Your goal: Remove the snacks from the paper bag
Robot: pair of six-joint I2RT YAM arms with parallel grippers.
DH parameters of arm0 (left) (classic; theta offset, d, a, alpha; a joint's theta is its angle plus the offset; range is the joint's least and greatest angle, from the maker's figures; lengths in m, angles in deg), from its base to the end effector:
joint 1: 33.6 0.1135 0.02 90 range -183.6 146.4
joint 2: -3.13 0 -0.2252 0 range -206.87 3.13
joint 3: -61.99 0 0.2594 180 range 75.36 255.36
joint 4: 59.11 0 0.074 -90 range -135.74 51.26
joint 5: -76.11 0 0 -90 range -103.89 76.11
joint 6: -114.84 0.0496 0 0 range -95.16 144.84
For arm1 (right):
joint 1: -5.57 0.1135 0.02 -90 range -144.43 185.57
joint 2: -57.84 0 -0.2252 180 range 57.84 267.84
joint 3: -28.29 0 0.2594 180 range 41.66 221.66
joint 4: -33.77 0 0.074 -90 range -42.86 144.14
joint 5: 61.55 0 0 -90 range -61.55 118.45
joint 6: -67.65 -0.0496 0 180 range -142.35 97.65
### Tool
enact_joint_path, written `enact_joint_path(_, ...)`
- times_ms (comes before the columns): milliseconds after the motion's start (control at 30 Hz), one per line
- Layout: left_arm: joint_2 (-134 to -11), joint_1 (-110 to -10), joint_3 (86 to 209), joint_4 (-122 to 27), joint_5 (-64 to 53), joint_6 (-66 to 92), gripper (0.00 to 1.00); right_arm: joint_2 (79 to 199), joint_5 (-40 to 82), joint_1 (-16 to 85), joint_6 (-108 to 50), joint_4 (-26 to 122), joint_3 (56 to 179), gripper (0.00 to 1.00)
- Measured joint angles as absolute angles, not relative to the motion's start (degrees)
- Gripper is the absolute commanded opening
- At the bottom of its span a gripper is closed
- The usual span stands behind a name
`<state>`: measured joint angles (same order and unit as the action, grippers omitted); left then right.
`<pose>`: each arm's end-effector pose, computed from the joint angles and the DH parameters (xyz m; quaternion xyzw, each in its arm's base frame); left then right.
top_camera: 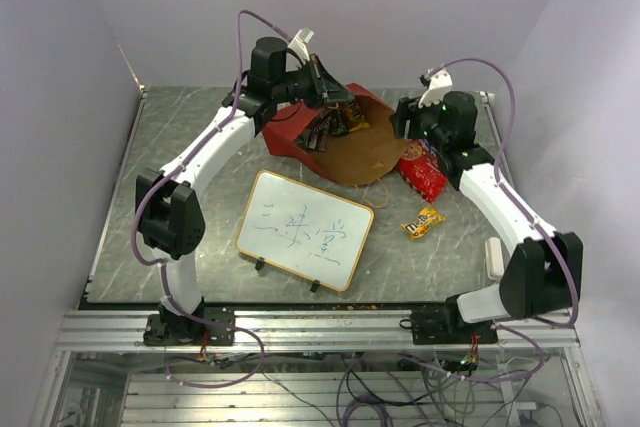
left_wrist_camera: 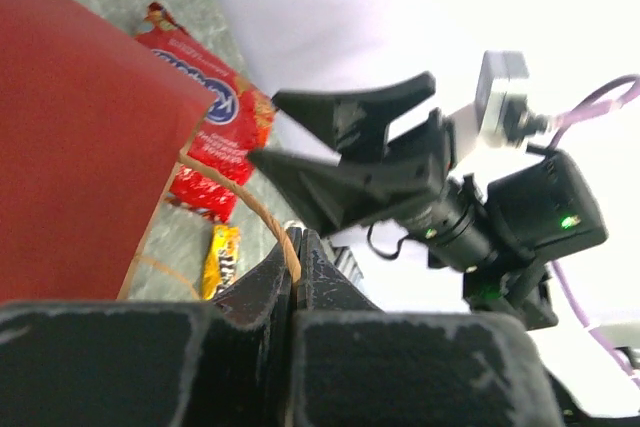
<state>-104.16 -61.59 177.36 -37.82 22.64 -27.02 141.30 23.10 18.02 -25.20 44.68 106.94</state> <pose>0.3876 -0.2394 0.3390 0.0365 0.7684 -0.5669 0.2947 0.3619 0.0846 0.2821 -0.0947 0.7911 0.1172 0.5928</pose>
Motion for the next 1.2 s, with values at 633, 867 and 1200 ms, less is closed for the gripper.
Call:
enact_joint_path(633, -105.6, -61.6, 177.7, -44.7, 25.2, -32.6, 0.07, 154.4, -12.7, 27.0, 26.3, 36.5, 105.5, 0.59)
enact_joint_path(867, -107.5, -61.6, 181.2, -43.8, 25.9, -32.6, 0.07, 167.7, -18.4, 27.0, 35.7, 35.4, 113.0, 0.63)
enact_joint_path(1200, -107.7, -61.6, 180.6, -44.8, 26.4, -35.0, 0.07, 182.3, -16.8, 27.8, 39.7, 31.8, 123.8, 0.68)
